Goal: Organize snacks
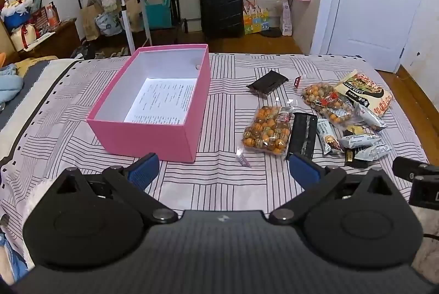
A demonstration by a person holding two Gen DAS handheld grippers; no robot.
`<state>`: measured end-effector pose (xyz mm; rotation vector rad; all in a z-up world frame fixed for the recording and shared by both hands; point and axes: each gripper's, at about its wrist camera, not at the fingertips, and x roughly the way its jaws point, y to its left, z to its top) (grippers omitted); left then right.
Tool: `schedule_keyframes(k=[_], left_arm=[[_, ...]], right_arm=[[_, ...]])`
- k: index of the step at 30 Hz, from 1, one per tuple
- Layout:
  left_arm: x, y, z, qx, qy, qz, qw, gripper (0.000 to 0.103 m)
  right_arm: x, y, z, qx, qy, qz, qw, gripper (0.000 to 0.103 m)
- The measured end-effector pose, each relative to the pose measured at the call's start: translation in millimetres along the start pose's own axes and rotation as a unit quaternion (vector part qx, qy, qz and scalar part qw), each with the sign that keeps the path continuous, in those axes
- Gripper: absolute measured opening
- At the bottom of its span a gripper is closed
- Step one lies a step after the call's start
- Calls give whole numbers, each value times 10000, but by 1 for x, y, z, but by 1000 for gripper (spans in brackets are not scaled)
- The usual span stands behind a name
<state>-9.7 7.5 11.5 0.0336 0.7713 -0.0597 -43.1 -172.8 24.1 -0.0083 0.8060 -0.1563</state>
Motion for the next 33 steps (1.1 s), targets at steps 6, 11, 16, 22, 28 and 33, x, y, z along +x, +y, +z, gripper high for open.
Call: schedule_keyframes(k=[6,11,16,22,28,33], left_arm=[[2,-3,-4,86,-46,45,9999,103],[2,-2,-6,71,-63,149,9998,103],[-2,0,-8,1,-271,173,9995,103],[0,-2,-14,138,-381,220,9989,103],[7,-2,-16,104,-207,142,9996,103],[9,-3,-17,144,-142,129,9997,103]], right_arm=[[1,-1,0,-35,0,-29,10000,102],[0,-1,-2,-52,-10,-35,10000,102],[2,-2,-3,-60,-3,-35,10000,102],[3,-1,-6,-119,-32,-68,9999,102],[0,-1,-9,-166,-153,-30,9997,102],[-5,1,-9,-217,-338,-23,9992,102]])
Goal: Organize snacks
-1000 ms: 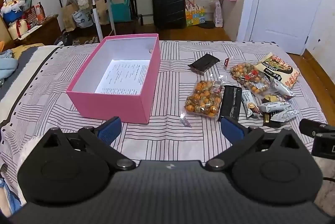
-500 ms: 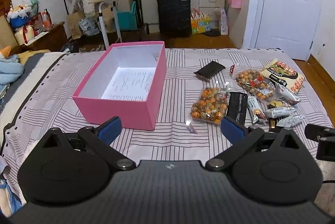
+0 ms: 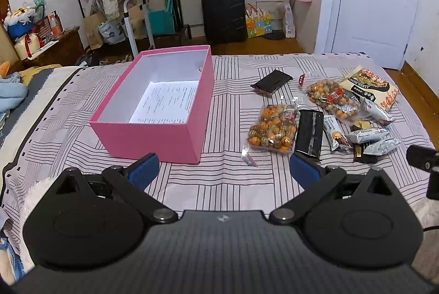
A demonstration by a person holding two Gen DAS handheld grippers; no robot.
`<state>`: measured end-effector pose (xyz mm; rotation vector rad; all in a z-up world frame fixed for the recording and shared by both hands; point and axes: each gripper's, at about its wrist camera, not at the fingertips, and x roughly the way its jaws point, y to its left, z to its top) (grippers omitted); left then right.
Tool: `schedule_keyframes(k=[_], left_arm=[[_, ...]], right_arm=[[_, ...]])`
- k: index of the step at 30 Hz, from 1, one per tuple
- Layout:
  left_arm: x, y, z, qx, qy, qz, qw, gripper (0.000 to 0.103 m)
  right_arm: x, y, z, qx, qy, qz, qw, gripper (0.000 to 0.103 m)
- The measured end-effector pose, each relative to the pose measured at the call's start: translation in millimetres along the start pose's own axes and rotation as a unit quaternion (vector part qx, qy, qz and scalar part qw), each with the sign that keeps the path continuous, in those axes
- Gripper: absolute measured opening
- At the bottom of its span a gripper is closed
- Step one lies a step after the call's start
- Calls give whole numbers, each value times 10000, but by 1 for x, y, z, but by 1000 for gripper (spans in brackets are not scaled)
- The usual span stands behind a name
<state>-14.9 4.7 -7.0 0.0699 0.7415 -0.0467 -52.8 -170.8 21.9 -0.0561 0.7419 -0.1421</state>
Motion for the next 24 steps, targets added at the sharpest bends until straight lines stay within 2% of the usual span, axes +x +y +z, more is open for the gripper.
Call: schedule_keyframes(k=[12,16,18,22,24], left_arm=[[-5,4,-1,-177,38,-189,9997,103],[-4,7,0,-269,98,-307,9991,103],[-3,8,2,-303,106,-386,9987,101],[-1,-5,16,-40,10,-541,9985,100],[1,-16,25,111,-99,-615,9980,100]], right_arm=[[-11,-1,-3,-147,-421,-15,9990,102],[-15,-16,-3,429,-754,-289,9958,103],[-16,-23,0,524,-979,-319,9933,103],[-9,-44,13,346,-1397,120,9895,103],[1,-58,28,405,-1271,192,9909,103]])
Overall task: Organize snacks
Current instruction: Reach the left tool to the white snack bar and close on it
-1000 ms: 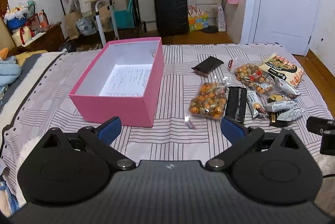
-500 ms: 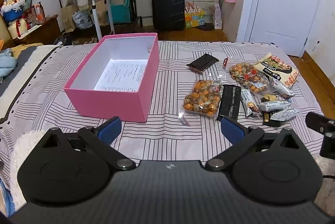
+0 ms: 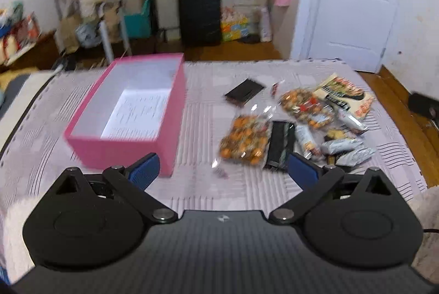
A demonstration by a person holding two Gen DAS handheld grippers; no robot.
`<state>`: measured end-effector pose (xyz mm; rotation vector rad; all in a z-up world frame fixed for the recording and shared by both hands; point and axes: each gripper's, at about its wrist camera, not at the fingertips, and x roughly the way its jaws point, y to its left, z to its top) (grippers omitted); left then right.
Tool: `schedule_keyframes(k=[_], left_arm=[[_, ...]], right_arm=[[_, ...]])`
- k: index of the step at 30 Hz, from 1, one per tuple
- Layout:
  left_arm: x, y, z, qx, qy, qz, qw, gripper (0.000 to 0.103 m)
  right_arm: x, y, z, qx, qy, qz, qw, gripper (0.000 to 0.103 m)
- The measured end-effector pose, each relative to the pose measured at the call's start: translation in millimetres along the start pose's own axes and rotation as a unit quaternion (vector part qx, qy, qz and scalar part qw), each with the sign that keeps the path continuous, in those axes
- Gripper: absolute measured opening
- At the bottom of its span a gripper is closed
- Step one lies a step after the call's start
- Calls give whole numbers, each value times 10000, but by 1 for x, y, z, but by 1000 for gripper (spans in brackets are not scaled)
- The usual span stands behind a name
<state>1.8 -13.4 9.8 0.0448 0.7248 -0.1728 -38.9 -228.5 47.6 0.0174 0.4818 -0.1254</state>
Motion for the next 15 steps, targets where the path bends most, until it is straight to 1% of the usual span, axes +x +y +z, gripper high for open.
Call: schedule_keyframes(k=[2,5,7,9,10,12,13,15], left_arm=[[11,-9,11,-46,105,-122,9999,100],[35,-26,25,-97,204,-227,9995,99],[53,-39,30,-59,207,-332,9992,98],[77,-52,35,3,273,-581,9979,96],[88,-58,35,119,313,-604,9976,89],[109,-75,39,504,341,-556,9966,89],[119,-81,40,577,371,-597,9959,87],[139,-88,43,563,419,-622,9956,85]], right_arm=[[20,-16,12,227,370,234,9988,103],[59,-38,19,812,1076,545,9894,102],[85,-44,13,945,1472,578,9829,97],[114,-49,4,984,1873,556,9758,94],[129,-53,-1,1085,2070,542,9708,93],[157,-66,-9,1406,2413,592,9584,91],[170,-73,-14,1598,2586,619,9507,89],[190,-86,-24,1929,2790,691,9382,85]])
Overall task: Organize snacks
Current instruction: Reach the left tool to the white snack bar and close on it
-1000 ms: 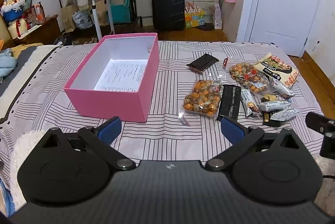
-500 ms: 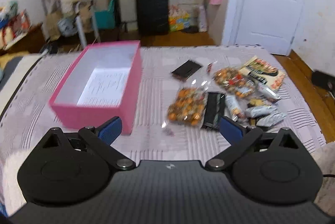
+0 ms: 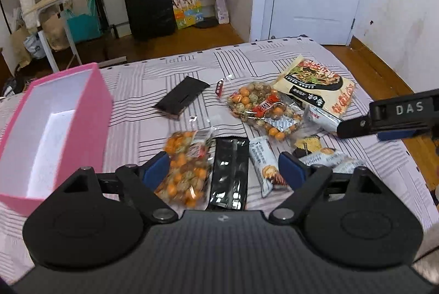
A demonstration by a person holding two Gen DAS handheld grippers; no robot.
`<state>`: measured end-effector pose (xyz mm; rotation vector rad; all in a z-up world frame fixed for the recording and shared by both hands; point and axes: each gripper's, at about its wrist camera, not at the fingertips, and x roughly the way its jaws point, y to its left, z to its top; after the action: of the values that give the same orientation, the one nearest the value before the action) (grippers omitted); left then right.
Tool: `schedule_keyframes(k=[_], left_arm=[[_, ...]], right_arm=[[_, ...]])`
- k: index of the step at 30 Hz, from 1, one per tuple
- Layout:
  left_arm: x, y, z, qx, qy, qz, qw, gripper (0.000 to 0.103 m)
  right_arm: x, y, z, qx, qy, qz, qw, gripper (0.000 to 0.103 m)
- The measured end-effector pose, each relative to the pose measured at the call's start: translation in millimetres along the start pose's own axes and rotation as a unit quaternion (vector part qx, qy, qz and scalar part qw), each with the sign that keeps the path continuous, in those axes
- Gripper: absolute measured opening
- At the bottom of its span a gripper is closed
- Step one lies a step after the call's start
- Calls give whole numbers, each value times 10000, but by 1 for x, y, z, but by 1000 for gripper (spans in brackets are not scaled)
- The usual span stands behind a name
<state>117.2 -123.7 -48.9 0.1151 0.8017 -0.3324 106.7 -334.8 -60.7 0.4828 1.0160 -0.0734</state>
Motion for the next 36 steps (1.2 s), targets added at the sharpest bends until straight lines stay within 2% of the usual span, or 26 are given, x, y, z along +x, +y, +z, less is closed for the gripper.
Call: schedule_keyframes(k=[3,5,7,9,12,15,18,19,21,24,25,27,29,32,34,36], left_arm=[[29,-5,4,-24,193,-201,9996,77],[48,-6,3,-174,373,-433,9982,74],[64,-6,-5,-483,454,-569,9962,73],[79,-12,-12,-542,486,-724,9947,71],[98,-25,-20,-331,606,-762,9947,61],[112,-26,-25,-454,823,-716,9930,58],[120,-24,-26,-568,889,-691,9920,49],[120,-24,-25,-573,868,-682,9922,46],[122,-23,-24,-649,875,-658,9919,40],[125,-20,-22,-968,807,-732,9893,40],[126,-21,-21,-968,811,-734,9893,40],[131,-29,-22,-821,962,-801,9887,40],[141,-35,-27,-764,1308,-935,9840,40],[137,-40,-38,-744,969,-872,9887,41],[136,-43,-40,-704,929,-800,9900,40],[136,-44,-40,-718,924,-743,9903,35]], right_arm=[[29,-22,5,509,230,396,9977,79],[49,-40,1,1008,445,639,9919,70],[58,-46,-5,1195,663,723,9880,70],[62,-49,-6,1260,716,655,9873,70],[65,-44,-7,1081,767,547,9897,70],[75,-37,-7,817,765,224,9935,69],[81,-34,-7,727,724,253,9944,53],[81,-32,-6,680,651,274,9952,46],[74,-27,-5,394,412,86,9983,43],[61,-10,-5,-449,-124,-506,9976,38],[59,-7,-5,-624,-185,-578,9962,38],[62,-9,-3,-540,-59,-441,9975,38],[68,-16,0,-364,94,-335,9987,38],[73,-22,2,-150,142,-220,9995,41],[76,-26,-2,35,246,-73,9997,44],[77,-26,-3,29,266,18,9996,40]])
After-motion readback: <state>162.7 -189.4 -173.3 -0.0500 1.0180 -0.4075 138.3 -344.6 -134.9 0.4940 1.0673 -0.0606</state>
